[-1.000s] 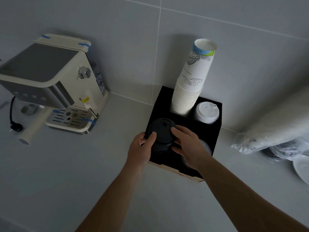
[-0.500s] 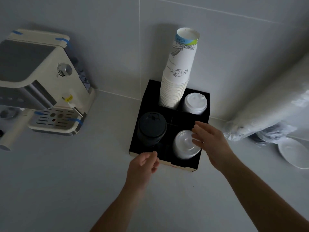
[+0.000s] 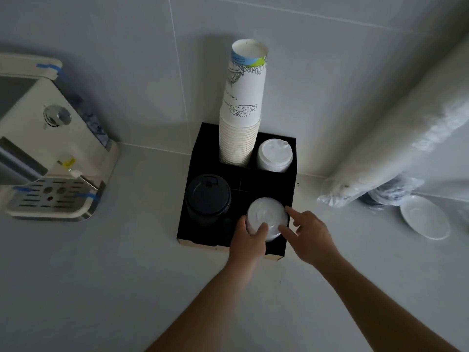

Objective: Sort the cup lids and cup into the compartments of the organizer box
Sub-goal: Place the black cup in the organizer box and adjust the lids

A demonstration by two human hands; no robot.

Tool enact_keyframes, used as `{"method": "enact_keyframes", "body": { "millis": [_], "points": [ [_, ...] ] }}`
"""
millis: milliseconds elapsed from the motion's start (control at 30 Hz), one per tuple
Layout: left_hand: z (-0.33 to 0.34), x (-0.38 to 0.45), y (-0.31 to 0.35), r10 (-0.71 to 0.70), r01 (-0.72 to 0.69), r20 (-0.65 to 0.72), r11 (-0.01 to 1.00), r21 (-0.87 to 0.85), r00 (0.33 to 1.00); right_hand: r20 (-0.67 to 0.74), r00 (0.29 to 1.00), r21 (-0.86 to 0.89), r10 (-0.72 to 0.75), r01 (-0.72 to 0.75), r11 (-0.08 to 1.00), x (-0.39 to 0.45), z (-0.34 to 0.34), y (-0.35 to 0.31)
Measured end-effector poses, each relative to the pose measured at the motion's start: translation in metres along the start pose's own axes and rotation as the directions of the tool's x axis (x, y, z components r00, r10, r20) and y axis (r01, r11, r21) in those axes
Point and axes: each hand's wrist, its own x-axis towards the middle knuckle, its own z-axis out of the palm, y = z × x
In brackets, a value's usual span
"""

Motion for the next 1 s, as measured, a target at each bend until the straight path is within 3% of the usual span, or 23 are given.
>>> {"method": "enact_keyframes", "body": {
  "millis": [267, 433, 633, 1000],
  "points": [
    [0.009, 0.013, 0.002, 0.046, -0.042, -0.073, 0.997, 0.065, 0.996, 0.042, 0.994, -0.011, -0.103, 0.104, 0.995, 0.000, 0.007, 0.001],
    [0.010, 0.020, 0.005, 0.017, -0.016, -0.073, 1.000, 0.014, 0.997, 0.126, 0.987, -0.066, -0.103, 0.112, 0.991, 0.009, 0.003, 0.003],
    [0.010, 0.029, 0.012, -0.055, 0.054, -0.016, 0.995, -0.086, 0.998, 0.091, 0.990, -0.046, -0.104, 0.108, 0.993, 0.004, 0.007, 0.000],
    [0.006, 0.026, 0.011, -0.011, 0.011, -0.025, 1.000, 0.003, 1.000, 0.020, 0.992, -0.016, -0.128, 0.128, 0.992, -0.003, 0.006, -0.002]
  ]
}}
